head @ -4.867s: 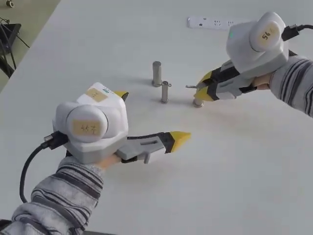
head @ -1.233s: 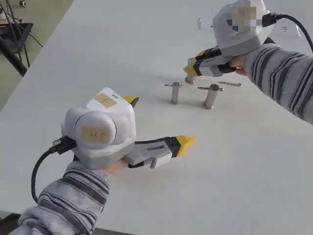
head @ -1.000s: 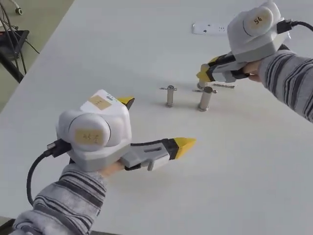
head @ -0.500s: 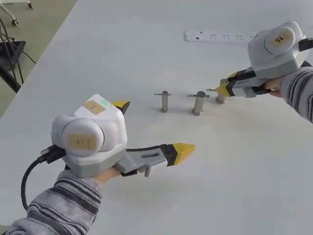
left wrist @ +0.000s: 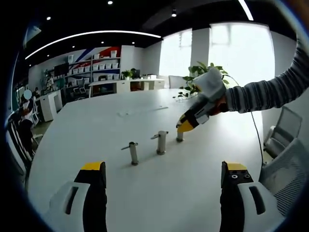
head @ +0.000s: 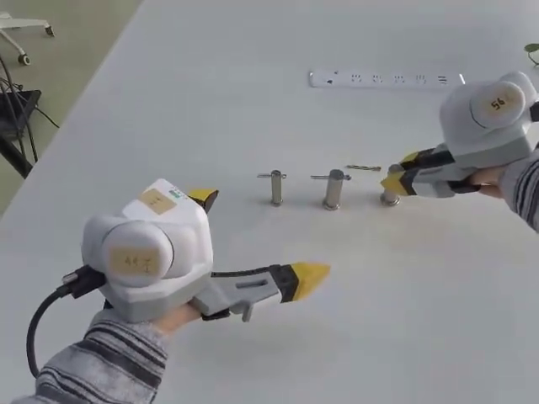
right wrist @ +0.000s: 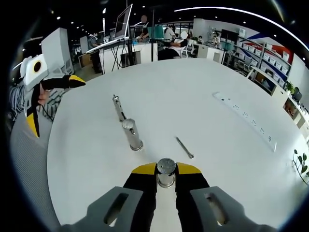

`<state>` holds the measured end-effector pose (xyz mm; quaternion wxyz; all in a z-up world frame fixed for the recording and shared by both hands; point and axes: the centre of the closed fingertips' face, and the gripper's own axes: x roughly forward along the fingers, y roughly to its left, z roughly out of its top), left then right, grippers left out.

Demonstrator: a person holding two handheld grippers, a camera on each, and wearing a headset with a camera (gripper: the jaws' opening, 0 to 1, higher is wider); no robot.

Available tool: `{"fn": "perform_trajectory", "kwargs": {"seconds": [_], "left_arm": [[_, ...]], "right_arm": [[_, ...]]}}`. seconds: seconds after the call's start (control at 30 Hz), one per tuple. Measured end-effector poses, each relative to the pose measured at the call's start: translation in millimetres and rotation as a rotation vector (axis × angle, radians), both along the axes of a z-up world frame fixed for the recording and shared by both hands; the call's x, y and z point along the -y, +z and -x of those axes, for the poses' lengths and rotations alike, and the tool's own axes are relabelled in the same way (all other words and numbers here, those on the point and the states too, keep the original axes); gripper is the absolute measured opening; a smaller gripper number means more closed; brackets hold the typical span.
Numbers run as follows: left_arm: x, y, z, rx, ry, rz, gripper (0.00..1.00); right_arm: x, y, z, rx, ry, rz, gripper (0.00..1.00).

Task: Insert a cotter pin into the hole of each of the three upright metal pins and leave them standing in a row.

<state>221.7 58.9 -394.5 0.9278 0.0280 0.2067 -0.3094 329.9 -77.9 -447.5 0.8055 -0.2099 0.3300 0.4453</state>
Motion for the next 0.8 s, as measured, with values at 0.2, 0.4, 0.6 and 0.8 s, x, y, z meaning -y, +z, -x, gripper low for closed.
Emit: {"fn": "perform_trajectory", "kwargs": {"seconds": [0.2,0.4,0.6,0.8], "left_arm": [[-1.0,1.0,2.3,0.001,-0.002,-0.01,0.99],[-0.7,3.3,4.7,0.008,-0.005,-0.01,0.99],[-0.4,4.4,6.0,0.012,-0.005,-0.012,0.99],[-0.7,4.7,7.2,0.012,-0.002,-0.015,0.99]], "right_arm": [[-5.0,1.4,14.8,-0.002,0.02,-0.005,0.08],[-12.5,1.9,27.1,0.005,0.036,-0.009,0.08],[-22.5,0.4,39.1,0.011,0.073,0.001,0.08],[-32.8,-2.0,47.8,-0.001,0.09,-0.014,0.08]]}}
